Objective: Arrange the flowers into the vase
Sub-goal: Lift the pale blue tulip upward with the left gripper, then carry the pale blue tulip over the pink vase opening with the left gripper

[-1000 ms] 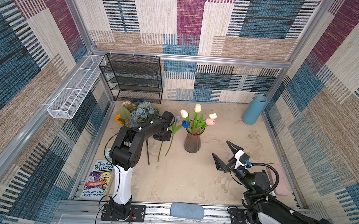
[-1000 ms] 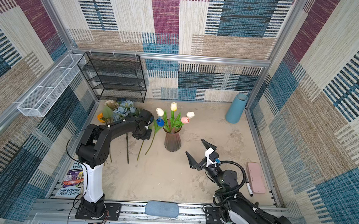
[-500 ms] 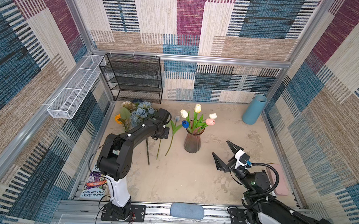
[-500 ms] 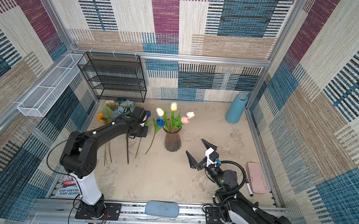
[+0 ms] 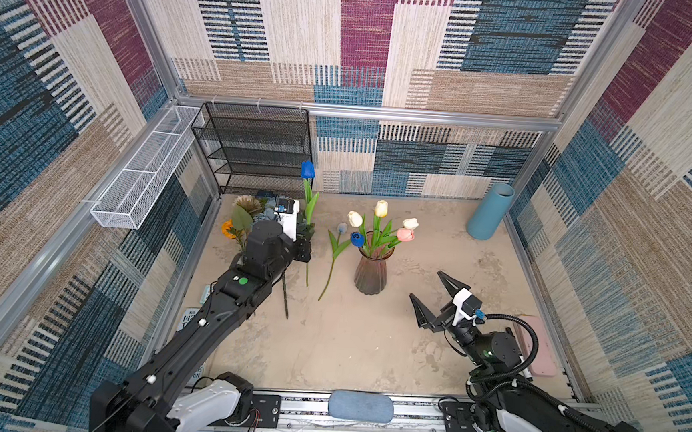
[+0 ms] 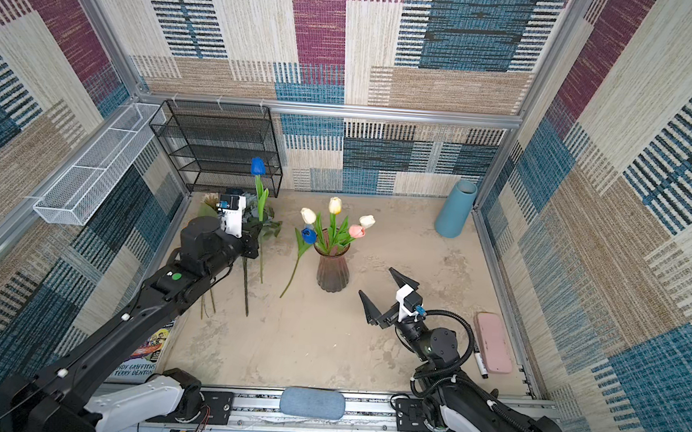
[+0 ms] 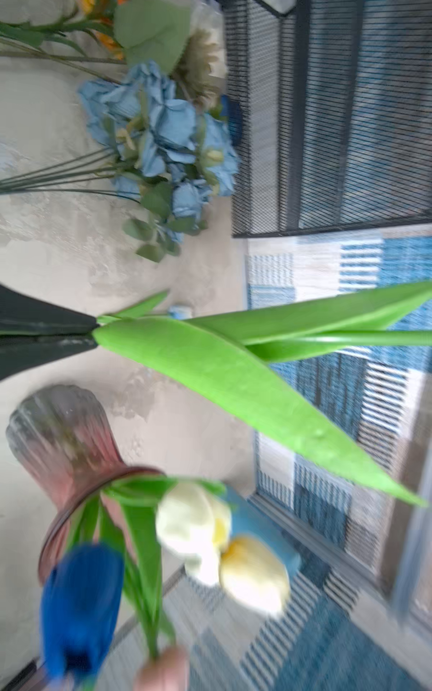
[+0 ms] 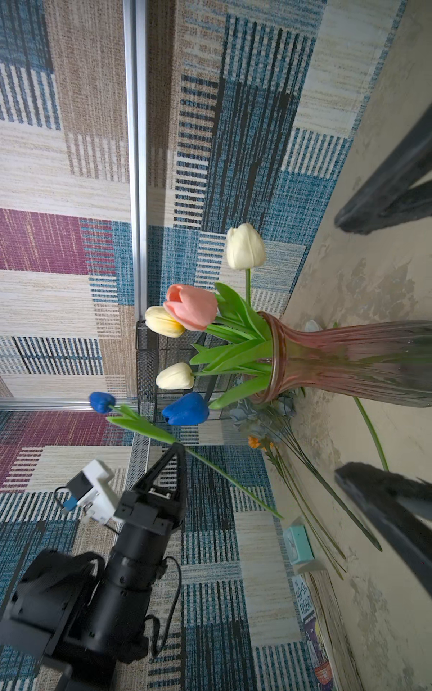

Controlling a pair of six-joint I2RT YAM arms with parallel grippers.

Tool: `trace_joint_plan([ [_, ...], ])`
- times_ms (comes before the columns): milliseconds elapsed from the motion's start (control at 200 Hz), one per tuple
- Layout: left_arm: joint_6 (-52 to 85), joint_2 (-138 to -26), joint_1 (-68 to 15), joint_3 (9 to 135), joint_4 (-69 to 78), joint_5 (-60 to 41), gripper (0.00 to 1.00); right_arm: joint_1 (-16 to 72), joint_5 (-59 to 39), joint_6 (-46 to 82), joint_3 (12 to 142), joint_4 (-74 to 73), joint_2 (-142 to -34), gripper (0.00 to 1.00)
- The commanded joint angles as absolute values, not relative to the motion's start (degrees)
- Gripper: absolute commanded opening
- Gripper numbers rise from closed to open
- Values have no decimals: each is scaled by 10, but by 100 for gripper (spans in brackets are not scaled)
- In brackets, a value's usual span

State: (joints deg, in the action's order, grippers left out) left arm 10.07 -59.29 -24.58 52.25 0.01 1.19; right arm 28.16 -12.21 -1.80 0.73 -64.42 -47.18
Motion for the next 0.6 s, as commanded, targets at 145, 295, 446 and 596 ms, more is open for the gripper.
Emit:
trace_joint_plan([
  [145, 2, -503, -312, 464, 224, -143, 0, 282, -125, -15, 5, -666, -474, 99],
  [295, 24, -512, -339, 475, 280, -226, 0, 282, -125, -15, 5, -671, -483, 99],
  [446, 56, -575, -363, 507, 342, -252, 0, 282, -127, -15, 7, -672, -484, 99],
  [596, 58, -668, -382, 533, 430, -181, 0, 282, -129, -13, 6, -670, -480, 99],
])
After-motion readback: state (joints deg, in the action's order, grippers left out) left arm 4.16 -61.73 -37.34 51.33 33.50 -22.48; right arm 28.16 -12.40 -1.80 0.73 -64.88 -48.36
